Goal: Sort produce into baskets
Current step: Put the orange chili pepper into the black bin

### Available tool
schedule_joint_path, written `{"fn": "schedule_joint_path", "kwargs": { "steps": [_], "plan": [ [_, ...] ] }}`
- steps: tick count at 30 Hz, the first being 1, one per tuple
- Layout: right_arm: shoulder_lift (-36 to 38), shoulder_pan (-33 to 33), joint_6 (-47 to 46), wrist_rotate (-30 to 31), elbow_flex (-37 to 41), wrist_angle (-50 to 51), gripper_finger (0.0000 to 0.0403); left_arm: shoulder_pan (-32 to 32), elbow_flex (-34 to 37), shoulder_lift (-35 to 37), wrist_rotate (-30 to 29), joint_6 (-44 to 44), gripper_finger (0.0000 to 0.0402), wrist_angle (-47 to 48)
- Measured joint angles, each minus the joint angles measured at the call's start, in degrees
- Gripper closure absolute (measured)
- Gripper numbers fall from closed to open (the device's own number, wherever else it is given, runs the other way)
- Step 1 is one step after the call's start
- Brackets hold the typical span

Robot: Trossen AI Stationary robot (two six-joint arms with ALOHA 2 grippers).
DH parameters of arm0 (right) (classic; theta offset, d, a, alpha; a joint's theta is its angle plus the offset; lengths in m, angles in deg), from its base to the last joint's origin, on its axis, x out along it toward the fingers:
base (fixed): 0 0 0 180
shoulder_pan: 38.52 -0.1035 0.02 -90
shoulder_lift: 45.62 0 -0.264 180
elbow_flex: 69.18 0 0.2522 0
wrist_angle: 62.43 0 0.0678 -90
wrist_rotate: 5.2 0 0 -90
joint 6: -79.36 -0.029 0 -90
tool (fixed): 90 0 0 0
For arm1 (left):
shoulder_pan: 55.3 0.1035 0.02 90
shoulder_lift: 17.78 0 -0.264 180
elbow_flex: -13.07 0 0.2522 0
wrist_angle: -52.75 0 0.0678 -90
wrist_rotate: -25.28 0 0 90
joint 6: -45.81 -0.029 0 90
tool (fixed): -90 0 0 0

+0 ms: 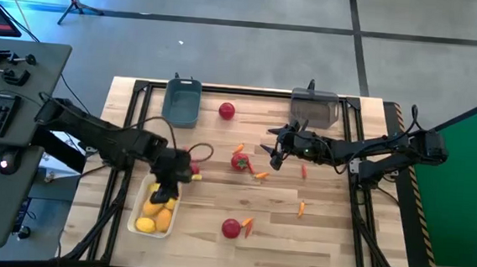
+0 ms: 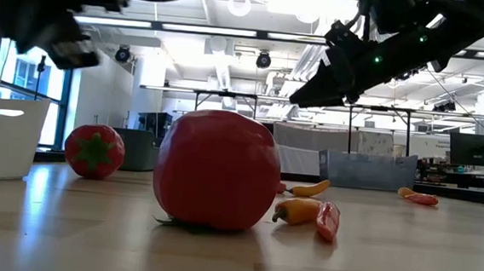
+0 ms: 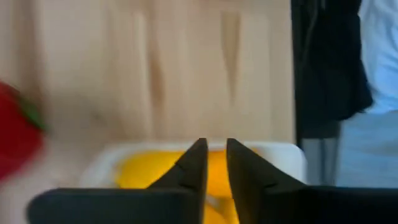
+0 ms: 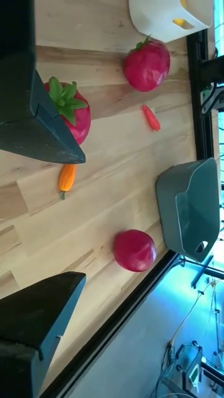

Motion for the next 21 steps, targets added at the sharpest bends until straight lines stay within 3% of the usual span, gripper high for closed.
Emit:
{"fn": "schedule_joint_path", "kwargs": {
  "steps": [4, 9, 15, 21],
  "plan": [
    [0.00, 0.00, -1.24, -0.01, 0.00, -0.02, 0.0114, 6.48, 0.00, -0.04, -2.49, -9.41, 0.0397, -2.83],
    [-0.01, 0.00, -1.27, 0.01, 0.00, -0.28, 0.0114, 15.55, 0.00, -0.57, -4.82, -17.33, 0.0395, -11.72],
    [0.00, 0.00, -1.45, 0.01, 0.00, -0.05, 0.0114, 24.11, -0.07, -3.09, -15.42, -18.78, 0.0394, -23.85],
    [0.00, 0.00, -1.90, -1.42, 0.00, 1.84, 0.0114, 27.18, -0.07, -5.62, -24.86, -24.44, 0.0384, -29.78]
  ]
}}
